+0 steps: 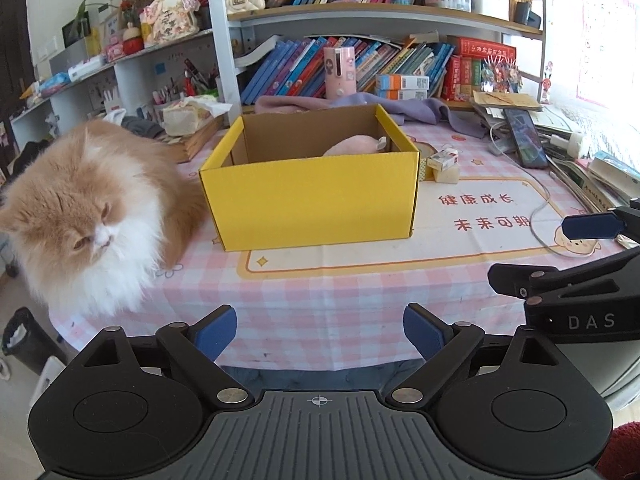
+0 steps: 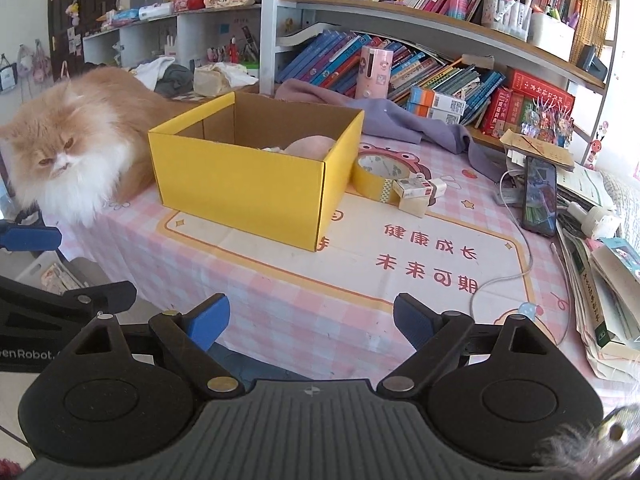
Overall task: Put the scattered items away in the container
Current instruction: 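Withdraw both open tools from the box and move back toward the table items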
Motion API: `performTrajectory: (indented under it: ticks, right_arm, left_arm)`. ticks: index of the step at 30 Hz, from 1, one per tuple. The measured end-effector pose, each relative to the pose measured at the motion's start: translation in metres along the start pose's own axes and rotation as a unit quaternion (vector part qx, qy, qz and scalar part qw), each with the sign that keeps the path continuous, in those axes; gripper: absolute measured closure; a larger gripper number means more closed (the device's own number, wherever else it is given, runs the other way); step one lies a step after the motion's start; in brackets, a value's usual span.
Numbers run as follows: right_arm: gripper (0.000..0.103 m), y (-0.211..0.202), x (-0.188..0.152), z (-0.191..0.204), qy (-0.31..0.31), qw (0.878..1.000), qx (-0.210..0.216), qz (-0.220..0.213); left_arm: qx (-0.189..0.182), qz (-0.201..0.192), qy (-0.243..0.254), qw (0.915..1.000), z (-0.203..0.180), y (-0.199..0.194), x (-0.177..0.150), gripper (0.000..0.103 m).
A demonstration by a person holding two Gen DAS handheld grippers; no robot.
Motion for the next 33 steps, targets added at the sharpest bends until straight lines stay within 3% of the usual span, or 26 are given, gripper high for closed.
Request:
performTrajectory:
  ticks: [33]
  right_arm:
    - [0.014,-0.005,-0.008,-0.046,0.042,0.996,-0.084,0.01]
  left_arm:
    - [-0.083,0.0,0.051,0.9952,-0.043,0.029,0.022,0.01]
Point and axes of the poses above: each gripper's, at about its wrist camera, not at the fingertips, and y roughly the way its jaws point, z to its left, x to its top, the point moved 2 cm from there along y, roughly the way its jaws point, and after that the axes turned 11 degrees about y, right-handed, at the moved point
